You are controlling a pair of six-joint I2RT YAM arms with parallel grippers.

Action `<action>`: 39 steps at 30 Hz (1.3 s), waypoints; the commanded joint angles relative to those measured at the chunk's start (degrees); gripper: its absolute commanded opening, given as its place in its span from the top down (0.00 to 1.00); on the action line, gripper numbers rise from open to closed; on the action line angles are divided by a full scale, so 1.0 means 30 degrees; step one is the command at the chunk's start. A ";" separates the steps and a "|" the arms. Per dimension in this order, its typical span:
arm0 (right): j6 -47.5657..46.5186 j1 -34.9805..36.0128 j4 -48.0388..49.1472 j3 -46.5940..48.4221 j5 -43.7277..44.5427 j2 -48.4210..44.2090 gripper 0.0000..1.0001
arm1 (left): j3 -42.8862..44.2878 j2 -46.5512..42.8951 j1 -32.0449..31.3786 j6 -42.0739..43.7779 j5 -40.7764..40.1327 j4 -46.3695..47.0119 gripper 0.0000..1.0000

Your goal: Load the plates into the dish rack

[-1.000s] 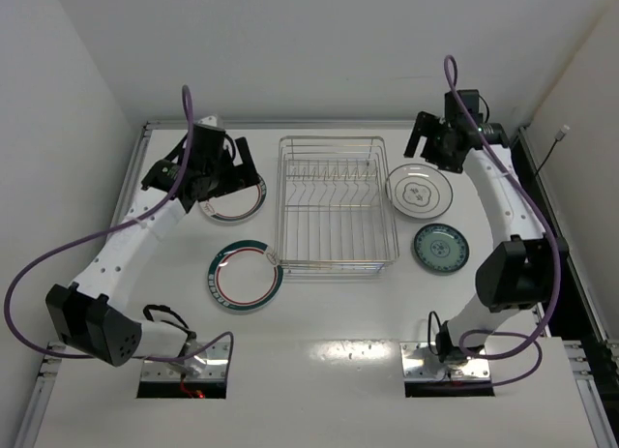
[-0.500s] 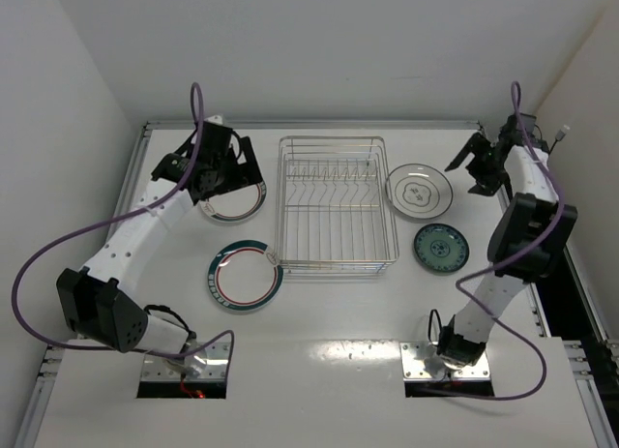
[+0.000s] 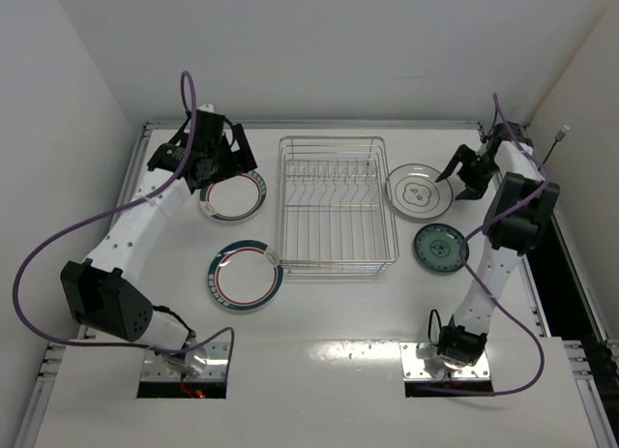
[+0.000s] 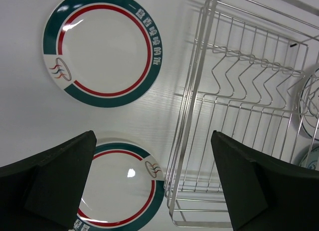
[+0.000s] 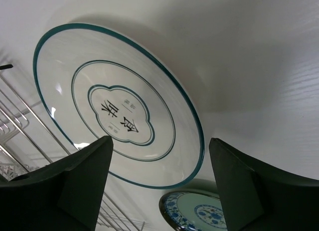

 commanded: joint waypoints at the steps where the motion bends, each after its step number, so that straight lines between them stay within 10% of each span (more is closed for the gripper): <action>1: -0.0430 0.0017 -0.0489 0.0380 0.0137 0.0372 0.26 | 0.0616 0.0368 0.0333 0.0304 0.0051 0.0415 0.00; 11: -0.0049 0.0017 0.0331 -0.0618 -0.0859 0.0958 0.51 | 0.1026 0.0898 0.0333 0.0128 0.0051 0.0415 0.00; 19: -0.0223 0.0017 0.0563 -0.0618 -0.0859 0.0377 1.00 | 0.1026 0.0724 0.0333 -0.0048 0.0051 0.0239 0.00; 39: 0.2793 0.4263 0.2821 -0.2029 0.9747 -1.0351 1.00 | 0.0499 0.0371 0.0333 -0.0573 0.1516 -0.0317 0.00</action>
